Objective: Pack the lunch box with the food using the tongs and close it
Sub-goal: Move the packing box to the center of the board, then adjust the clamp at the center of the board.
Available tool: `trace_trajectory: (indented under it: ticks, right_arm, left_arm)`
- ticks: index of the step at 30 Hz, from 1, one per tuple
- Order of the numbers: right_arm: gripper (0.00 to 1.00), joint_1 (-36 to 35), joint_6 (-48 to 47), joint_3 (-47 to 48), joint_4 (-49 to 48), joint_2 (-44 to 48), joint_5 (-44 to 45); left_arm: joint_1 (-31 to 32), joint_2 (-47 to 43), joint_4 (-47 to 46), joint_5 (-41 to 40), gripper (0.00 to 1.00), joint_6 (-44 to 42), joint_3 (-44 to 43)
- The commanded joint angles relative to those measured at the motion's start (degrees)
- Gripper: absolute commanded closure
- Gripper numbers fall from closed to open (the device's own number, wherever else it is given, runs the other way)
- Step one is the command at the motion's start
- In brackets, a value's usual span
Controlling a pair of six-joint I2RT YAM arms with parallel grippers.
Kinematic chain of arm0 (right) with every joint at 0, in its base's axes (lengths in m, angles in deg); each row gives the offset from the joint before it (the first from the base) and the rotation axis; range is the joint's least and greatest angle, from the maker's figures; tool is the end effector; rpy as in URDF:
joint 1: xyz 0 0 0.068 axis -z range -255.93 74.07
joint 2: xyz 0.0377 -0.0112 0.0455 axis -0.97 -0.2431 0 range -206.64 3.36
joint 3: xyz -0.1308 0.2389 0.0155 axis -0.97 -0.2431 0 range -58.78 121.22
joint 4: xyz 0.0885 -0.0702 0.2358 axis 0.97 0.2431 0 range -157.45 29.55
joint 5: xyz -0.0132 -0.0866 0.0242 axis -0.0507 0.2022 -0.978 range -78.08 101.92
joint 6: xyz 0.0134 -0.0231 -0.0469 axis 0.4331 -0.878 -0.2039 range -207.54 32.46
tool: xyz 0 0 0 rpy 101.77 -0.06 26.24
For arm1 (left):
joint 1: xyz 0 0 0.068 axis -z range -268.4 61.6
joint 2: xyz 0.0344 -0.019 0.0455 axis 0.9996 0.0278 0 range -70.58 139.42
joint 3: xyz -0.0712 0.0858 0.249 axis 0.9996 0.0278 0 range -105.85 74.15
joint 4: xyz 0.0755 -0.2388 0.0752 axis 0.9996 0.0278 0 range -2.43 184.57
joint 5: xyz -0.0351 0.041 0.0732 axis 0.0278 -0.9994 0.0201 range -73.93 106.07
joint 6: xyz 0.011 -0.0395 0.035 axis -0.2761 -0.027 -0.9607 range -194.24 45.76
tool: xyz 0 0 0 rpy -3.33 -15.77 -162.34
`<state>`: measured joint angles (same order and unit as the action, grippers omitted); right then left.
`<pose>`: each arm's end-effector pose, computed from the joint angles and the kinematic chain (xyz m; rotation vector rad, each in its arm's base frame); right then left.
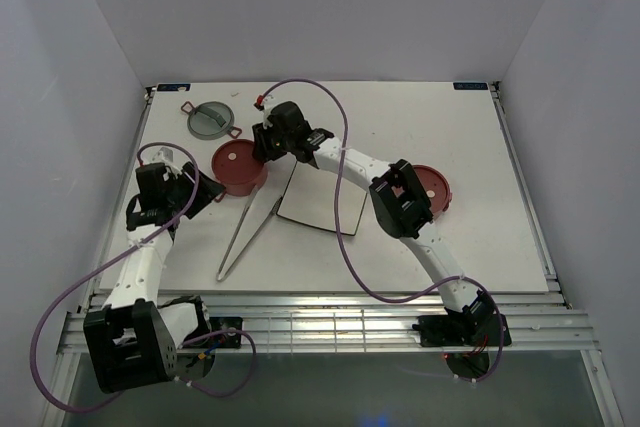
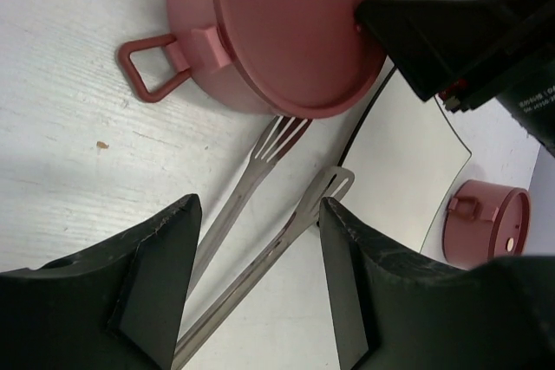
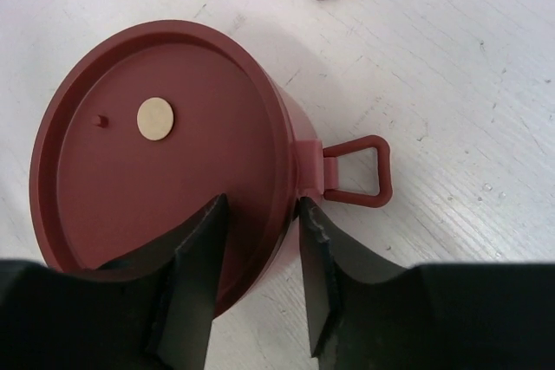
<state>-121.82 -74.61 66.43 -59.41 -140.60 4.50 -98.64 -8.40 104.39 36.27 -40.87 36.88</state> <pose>0.4021 0.4214 0.1976 -0.6831 2.0107 0.7611 0.2231 0.0278 0.2268 -0.6875 2.2165 -0.6115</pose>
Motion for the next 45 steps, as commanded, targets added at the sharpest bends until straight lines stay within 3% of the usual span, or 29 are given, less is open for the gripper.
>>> trace_trajectory:
  ticks: [1, 5, 9, 26, 32, 35, 45]
  right_arm:
    - [0.6, 0.4, 0.3, 1.1, 2.3, -0.3, 2.9]
    - [0.72, 0.4, 0.1, 4.2, 4.6, -1.4, 5.0]
    - [0.92, 0.4, -3.3, 5.7, 5.5, -2.2, 7.6]
    - [0.92, 12.2, -0.9, 4.3, -0.1, 1.1, 16.2]
    - [0.92, 19.8, 2.3, 2.7, -0.1, 2.2, 13.6]
    - [0.92, 23.3, 2.8, -1.0, -0.1, 4.7, 11.9]
    - [0.92, 30.2, 4.3, -21.0, -4.8, 17.2, 8.0]
  left_arm:
    - [0.2, -4.2, 0.8, 0.1, 0.32, -1.5, 0.6]
    - [0.2, -5.3, 1.3, 2.0, 0.32, -1.4, 0.4]
    - [0.2, -6.7, 0.8, 2.8, 0.32, -0.8, 0.0]
    - [0.2, -5.0, -1.0, 4.3, 0.32, 0.0, 2.4]
    - [0.2, -0.8, 3.4, -0.9, 0.32, -4.3, 0.3]
    - [0.5, 3.4, 3.7, -0.6, 0.38, -4.9, -0.2]
    - [4.2, 5.9, 13.8, -13.6, 0.35, -10.7, -5.3]
